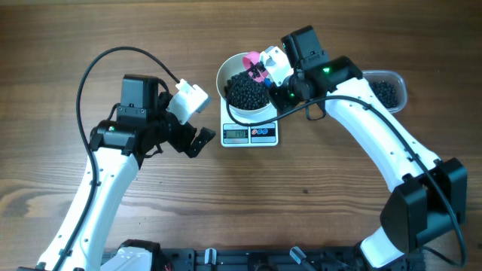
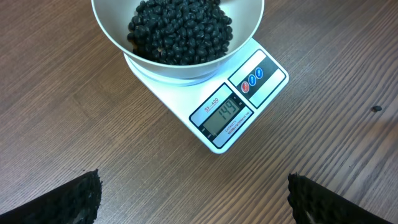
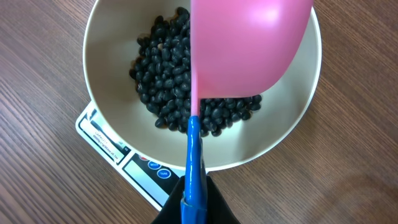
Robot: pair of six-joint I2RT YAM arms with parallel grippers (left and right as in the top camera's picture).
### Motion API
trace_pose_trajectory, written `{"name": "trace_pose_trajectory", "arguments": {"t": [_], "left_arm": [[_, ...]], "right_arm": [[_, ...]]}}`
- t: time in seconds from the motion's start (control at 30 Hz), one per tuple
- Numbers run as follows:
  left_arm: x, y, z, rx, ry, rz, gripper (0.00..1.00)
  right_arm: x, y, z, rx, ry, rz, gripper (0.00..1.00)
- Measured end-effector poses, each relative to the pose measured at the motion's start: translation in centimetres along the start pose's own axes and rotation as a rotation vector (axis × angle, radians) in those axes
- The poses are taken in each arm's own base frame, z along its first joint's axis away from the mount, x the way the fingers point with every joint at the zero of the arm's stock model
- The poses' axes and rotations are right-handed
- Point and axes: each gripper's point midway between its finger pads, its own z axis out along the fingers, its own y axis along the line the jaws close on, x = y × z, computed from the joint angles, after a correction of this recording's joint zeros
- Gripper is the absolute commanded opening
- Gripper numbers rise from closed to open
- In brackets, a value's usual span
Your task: Scoop item into bowl and weigh 150g on scale
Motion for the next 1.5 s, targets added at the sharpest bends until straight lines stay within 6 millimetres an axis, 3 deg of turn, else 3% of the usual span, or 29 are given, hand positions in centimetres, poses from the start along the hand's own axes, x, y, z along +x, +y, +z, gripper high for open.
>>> {"name": "trace_pose_trajectory", "arguments": {"t": [1.33,1.5], "left_arm": [[0.0,0.0,0.0,0.0,0.0,0.0,1.0],[0.0,0.0,0.0,0.0,0.0,0.0,1.0]], "right_arm": [[0.08,-0.29,0.0,0.017,0.005,-0.044,0.04],[-0.28,0.63,-0.22,-0.083,-0.029,0.012,0.04]]}}
